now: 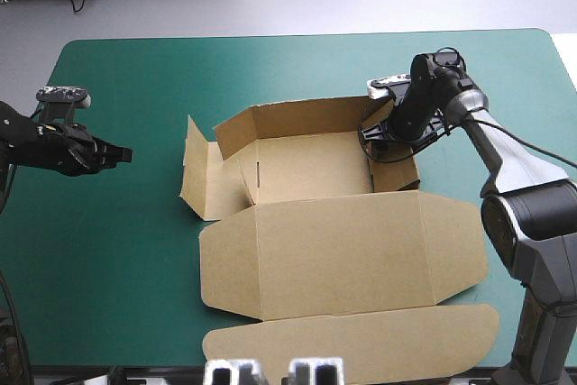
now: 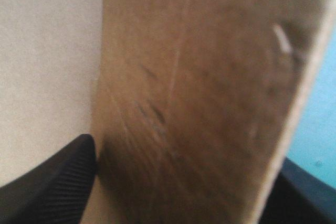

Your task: Fold the box

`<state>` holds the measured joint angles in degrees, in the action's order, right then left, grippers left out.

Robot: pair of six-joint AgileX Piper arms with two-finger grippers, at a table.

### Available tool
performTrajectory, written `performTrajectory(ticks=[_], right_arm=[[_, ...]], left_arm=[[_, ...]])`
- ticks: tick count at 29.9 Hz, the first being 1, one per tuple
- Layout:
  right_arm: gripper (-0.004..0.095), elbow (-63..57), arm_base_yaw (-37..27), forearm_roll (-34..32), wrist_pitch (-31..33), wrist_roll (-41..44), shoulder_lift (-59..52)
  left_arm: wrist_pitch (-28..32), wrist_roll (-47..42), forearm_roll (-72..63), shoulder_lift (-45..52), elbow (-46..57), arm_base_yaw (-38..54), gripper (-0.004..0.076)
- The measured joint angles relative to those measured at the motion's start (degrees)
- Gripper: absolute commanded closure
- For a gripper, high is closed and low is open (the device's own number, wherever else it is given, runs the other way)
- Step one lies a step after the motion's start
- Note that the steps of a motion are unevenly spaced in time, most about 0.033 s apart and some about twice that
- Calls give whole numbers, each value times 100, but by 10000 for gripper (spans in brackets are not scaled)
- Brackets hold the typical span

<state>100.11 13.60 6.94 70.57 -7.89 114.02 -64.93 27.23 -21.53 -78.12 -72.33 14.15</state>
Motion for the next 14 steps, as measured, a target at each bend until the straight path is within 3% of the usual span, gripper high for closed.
performTrajectory(ticks=[3,14], right_arm=[[925,0,0,12,0,0,-11],[928,0,-61,14,-23,-469,-381]], left_arm=[[1,0,-77,0,0,0,734],[137,-140,-120,0,0,0,734]])
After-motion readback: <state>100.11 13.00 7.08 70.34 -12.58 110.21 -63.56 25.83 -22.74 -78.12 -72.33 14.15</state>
